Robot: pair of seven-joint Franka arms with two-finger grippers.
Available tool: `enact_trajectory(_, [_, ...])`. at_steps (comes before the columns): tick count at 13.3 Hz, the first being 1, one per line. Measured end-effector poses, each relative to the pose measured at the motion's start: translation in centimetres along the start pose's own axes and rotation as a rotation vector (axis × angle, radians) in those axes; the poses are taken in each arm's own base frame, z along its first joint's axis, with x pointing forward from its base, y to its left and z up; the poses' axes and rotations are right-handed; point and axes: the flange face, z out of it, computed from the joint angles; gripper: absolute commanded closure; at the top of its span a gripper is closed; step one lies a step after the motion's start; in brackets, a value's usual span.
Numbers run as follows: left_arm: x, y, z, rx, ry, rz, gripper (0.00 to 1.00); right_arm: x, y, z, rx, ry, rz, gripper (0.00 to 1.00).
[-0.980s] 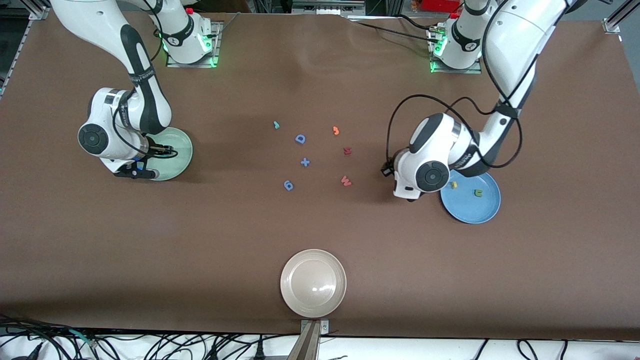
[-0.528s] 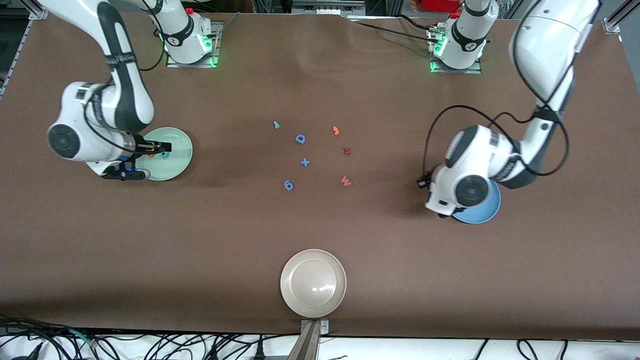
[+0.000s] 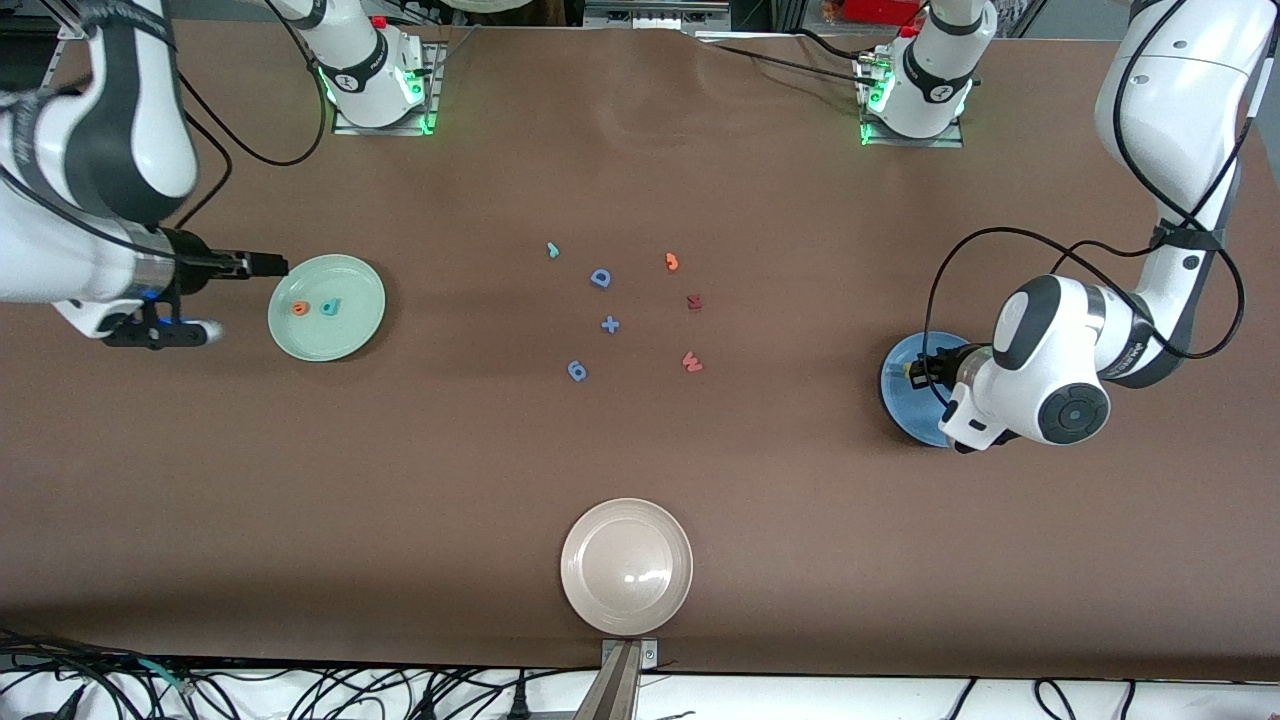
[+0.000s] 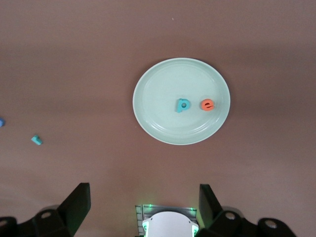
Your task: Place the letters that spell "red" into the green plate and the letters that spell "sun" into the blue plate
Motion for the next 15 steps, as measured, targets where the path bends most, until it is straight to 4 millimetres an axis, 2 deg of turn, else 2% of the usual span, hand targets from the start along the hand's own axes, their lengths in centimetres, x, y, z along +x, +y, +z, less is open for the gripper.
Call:
enact_trajectory(1, [-0.2,0.4,0.0,0.001,0.000,0.007,0.09,-0.5,-0.4,-1.4,0.000,0.003,0.009,0.06])
enact_trajectory(2, [-0.3,0.6,0.1,0.001,-0.001,0.011,0.01,-0.8,-1.1,-2.2,-0.003,0.000,0.027,0.06])
enact_trajectory(4, [-0.3,0.7,0.1,0.002,-0.002,0.012,0.01,-1.2,-4.1,-2.6,-0.017,-0.013,0.070,0.03])
enact_trajectory(6, [-0.3,0.7,0.2,0.002,-0.002,0.012,0.01,-1.7,-9.1,-2.4,-0.040,-0.012,0.105,0.02])
enact_trajectory(8, [-0.3,0.6,0.2,0.002,-0.003,0.012,0.01,-2.6,-15.0,-1.7,-0.063,-0.009,0.141,0.02])
enact_trajectory(12, [-0.3,0.6,0.2,0.002,-0.003,0.012,0.01,-5.2,-26.6,0.7,-0.078,0.051,0.224,0.02])
enact_trajectory(15, [-0.4,0.8,-0.3,-0.003,0.007,0.014,0.00,-6.3,-33.0,4.2,-0.047,0.114,0.261,0.02])
